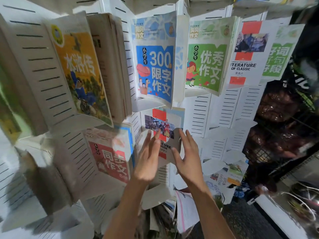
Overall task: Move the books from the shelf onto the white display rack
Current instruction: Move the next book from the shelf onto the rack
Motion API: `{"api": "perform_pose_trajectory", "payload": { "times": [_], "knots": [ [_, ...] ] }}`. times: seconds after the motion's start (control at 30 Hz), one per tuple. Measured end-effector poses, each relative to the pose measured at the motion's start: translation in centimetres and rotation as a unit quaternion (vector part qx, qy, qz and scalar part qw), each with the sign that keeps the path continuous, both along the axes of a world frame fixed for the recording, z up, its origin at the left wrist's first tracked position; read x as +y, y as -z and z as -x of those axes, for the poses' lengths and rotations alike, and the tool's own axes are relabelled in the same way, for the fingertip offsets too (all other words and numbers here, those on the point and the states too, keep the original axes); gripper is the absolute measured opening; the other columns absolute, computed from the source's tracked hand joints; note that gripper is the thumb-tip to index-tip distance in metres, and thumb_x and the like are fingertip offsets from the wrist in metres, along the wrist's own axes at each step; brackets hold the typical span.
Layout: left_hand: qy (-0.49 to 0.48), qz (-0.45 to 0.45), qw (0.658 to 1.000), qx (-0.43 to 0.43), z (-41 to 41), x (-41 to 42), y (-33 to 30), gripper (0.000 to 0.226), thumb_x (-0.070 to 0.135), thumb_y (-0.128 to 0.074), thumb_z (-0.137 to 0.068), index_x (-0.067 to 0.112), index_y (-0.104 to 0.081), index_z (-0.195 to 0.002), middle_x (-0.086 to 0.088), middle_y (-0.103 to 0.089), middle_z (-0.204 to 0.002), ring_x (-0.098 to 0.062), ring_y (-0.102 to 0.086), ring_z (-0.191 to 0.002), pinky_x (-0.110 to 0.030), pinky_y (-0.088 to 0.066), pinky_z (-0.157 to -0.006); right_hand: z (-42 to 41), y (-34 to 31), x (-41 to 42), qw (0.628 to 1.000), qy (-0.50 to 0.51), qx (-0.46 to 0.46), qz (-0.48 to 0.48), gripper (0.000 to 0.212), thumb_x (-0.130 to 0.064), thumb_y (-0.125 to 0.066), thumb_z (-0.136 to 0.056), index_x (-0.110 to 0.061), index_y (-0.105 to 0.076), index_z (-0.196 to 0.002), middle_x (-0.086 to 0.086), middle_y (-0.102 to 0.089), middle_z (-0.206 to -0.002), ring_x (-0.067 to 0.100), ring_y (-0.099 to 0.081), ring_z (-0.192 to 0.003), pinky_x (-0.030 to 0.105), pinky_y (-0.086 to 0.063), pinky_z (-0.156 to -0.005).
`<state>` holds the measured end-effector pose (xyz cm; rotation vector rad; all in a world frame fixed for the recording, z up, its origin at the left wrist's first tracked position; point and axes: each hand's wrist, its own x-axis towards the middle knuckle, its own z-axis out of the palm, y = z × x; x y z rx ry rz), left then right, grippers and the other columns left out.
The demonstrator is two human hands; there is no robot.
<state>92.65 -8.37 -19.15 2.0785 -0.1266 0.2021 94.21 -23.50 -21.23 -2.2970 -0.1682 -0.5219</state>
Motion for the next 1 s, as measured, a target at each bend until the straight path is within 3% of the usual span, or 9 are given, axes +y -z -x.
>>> {"api": "perform_pose_trajectory", "payload": {
  "times": [0.17,0.27,0.37,0.47,0.57,0.67,0.83,0.9,1.0],
  "knots": [
    [0.027,0.035,0.999,-0.007,2.6,0.7,-0.6,0.072,0.085,-0.006,-0.083,0.05,-0.024,-0.144,0.029,-0.01,-0.155,0.006,-0.004,-0.148,-0.015,-0.004,-0.12,3.8,-0.5,0.6,1.0,-0.01,-0.004,-0.021,0.06,-0.042,-0.051,-0.1,-0.041,-0.023,-0.153,-0.013,-0.02,-0.161,-0.007,-0.011,-0.144,0.001,-0.004,-0.108],
    [0.034,0.02,0.999,-0.029,4.5,1.4,-2.1,0.07,0.075,-0.014,-0.088,0.047,-0.027,-0.151,0.022,-0.011,-0.163,0.006,-0.003,-0.149,-0.028,-0.006,-0.122,5.9,-1.8,0.9,1.0,-0.019,-0.013,-0.022,0.059,-0.054,-0.045,-0.098,-0.043,-0.024,-0.152,-0.016,-0.019,-0.161,-0.001,-0.012,-0.148,0.013,-0.011,-0.114],
    [0.014,-0.032,0.998,-0.051,6.9,2.3,-3.2,0.062,0.074,-0.015,-0.088,0.056,-0.022,-0.147,0.024,-0.004,-0.163,0.011,0.0,-0.147,-0.024,-0.005,-0.118,7.9,-3.3,1.0,0.998,-0.038,-0.033,-0.022,0.057,-0.058,-0.04,-0.097,-0.048,-0.024,-0.15,-0.014,-0.019,-0.162,0.005,-0.013,-0.15,0.03,-0.02,-0.117],
    [-0.038,-0.119,0.987,-0.1,9.2,3.3,-3.7,0.059,0.071,-0.019,-0.093,0.053,-0.021,-0.15,0.015,-0.01,-0.166,-0.007,-0.007,-0.152,-0.034,-0.013,-0.12,10.1,-4.8,1.0,0.997,-0.059,-0.044,-0.008,0.056,-0.056,-0.04,-0.098,-0.046,-0.025,-0.151,-0.015,-0.017,-0.163,0.006,-0.011,-0.15,0.034,-0.019,-0.118],
    [-0.086,-0.167,0.968,-0.168,12.4,4.0,-4.1,0.062,0.061,-0.029,-0.099,0.031,-0.038,-0.153,-0.003,-0.025,-0.164,-0.025,-0.019,-0.152,-0.053,-0.03,-0.118,13.0,-6.2,0.9,0.995,-0.088,-0.041,0.022,0.058,-0.059,-0.035,-0.098,-0.044,-0.025,-0.153,-0.017,-0.013,-0.164,0.005,-0.006,-0.151,0.03,-0.014,-0.118],
    [-0.13,-0.25,0.949,-0.139,17.0,3.8,-4.9,0.066,0.06,-0.032,-0.094,0.03,-0.037,-0.153,-0.004,-0.021,-0.165,-0.033,-0.017,-0.151,-0.055,-0.024,-0.119,16.2,-7.1,0.5,0.99,-0.126,-0.024,0.053,0.064,-0.069,-0.024,-0.096,-0.043,-0.021,-0.155,-0.019,-0.007,-0.164,0.005,0.001,-0.151,0.032,-0.011,-0.119],
    [-0.211,-0.312,0.925,-0.042,25.4,4.0,-3.7,0.074,0.074,-0.02,-0.089,0.043,-0.017,-0.156,0.001,0.005,-0.167,-0.023,0.014,-0.153,-0.056,-0.002,-0.122,22.1,-6.8,1.0,0.976,-0.191,0.023,0.103,0.075,-0.08,-0.003,-0.087,-0.048,-0.008,-0.154,-0.017,0.005,-0.164,0.004,0.014,-0.15,0.034,0.0,-0.12],
    [-0.226,-0.33,0.916,-0.016,28.7,4.5,-3.3,0.077,0.076,-0.018,-0.089,0.038,-0.022,-0.156,0.0,0.004,-0.168,-0.027,0.01,-0.153,-0.053,0.004,-0.119,24.3,-6.2,1.7,0.966,-0.219,0.032,0.132,0.079,-0.082,0.001,-0.084,-0.046,-0.004,-0.155,-0.016,0.011,-0.164,0.005,0.018,-0.149,0.038,0.002,-0.12],
    [-0.257,-0.365,0.895,0.008,33.4,5.6,-3.7,0.076,0.078,-0.011,-0.091,0.04,-0.023,-0.156,-0.005,-0.001,-0.167,-0.035,0.002,-0.153,-0.059,-0.005,-0.12,27.7,-5.7,3.5,0.961,-0.259,0.044,0.084,0.075,-0.082,-0.009,-0.086,-0.049,-0.012,-0.154,-0.021,0.009,-0.164,0.004,0.017,-0.149,0.042,-0.005,-0.12]
  ]
}}
